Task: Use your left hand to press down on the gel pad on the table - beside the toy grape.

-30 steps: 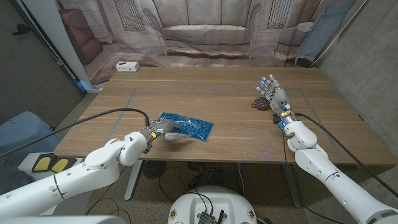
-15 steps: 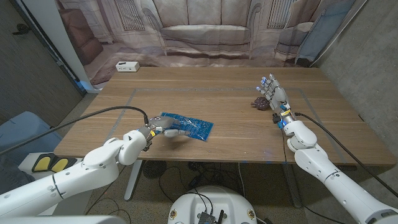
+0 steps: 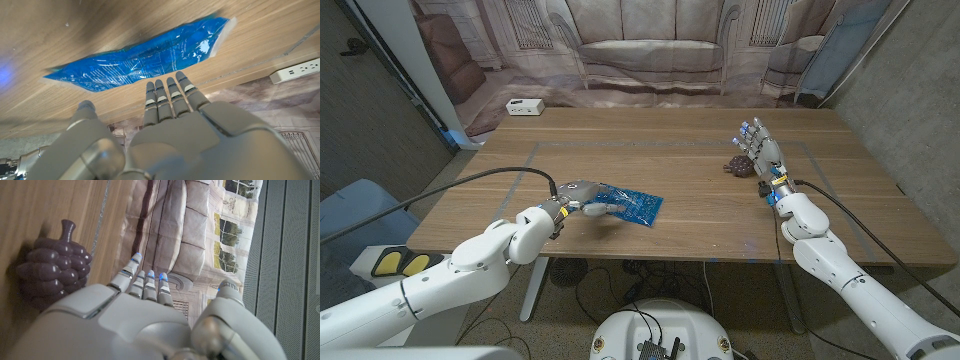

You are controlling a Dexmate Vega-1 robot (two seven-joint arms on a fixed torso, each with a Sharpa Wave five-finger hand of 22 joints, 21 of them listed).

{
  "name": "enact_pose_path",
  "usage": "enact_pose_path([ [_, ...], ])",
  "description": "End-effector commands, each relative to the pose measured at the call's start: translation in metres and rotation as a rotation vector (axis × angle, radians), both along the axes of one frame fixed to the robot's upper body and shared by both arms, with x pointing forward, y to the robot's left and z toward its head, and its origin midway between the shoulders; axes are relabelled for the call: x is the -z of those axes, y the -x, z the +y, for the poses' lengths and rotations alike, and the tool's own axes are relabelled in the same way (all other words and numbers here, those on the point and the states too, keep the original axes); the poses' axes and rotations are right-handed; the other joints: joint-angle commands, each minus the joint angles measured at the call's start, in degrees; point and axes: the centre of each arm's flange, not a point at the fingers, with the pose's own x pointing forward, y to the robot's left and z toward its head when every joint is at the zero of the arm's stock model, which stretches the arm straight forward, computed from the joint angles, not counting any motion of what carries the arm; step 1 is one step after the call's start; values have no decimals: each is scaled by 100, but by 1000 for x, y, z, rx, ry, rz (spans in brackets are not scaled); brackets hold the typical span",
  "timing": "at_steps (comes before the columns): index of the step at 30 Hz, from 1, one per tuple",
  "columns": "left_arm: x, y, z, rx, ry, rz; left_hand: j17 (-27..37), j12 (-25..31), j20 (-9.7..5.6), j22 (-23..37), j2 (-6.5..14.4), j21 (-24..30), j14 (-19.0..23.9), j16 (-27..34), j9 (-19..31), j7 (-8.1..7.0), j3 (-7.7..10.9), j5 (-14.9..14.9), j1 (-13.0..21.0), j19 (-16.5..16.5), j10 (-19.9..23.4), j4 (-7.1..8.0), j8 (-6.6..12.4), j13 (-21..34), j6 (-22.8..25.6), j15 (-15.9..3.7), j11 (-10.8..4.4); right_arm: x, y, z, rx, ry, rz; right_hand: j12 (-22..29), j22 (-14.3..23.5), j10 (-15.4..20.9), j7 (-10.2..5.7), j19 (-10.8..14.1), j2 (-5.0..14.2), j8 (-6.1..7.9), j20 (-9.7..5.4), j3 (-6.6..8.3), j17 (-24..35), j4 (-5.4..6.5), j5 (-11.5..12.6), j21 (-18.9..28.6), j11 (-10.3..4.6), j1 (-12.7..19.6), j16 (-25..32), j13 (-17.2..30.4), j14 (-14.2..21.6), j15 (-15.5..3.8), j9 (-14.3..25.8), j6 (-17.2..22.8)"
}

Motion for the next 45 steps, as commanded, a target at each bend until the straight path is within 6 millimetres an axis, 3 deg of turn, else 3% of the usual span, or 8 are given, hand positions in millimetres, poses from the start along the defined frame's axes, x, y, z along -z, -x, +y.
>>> enact_pose_path([
  [1, -6, 7, 0, 17, 38, -87, 15, 9, 1, 21, 50, -18, -6, -17, 0, 4, 11, -3, 6, -41, -20, -48, -3, 17, -38, -9, -25, -2, -3, -1, -5, 5, 1, 16, 19, 61, -25, 35, 49, 7, 28, 12, 23, -23, -12, 20, -6, 22, 11, 23, 13, 18, 25, 46],
  [21, -9, 16, 6, 82, 188, -269, 12, 58, -5, 20, 106, 18, -3, 29, -1, -51, 46, -11, 48, -48, 2, -78, 41, 18, -55, -47, -46, 0, 4, -5, 4, -9, -19, 7, 19, 53, -28, 38, 48, 4, 26, 6, 23, -30, -13, 20, -6, 22, 5, 24, 7, 15, 25, 48],
  [45, -19, 19, 12, 189, 336, -223, 10, 63, -9, 19, 105, 43, 55, 44, -2, -10, 50, -25, 61, 4, -11, -104, 46, 18, -53, -9, 24, 4, 7, -7, 5, -11, -21, 6, 19, 62, -27, 41, 48, 0, 22, -3, 24, -34, -14, 20, -10, 16, 8, 24, 22, 9, 25, 49],
])
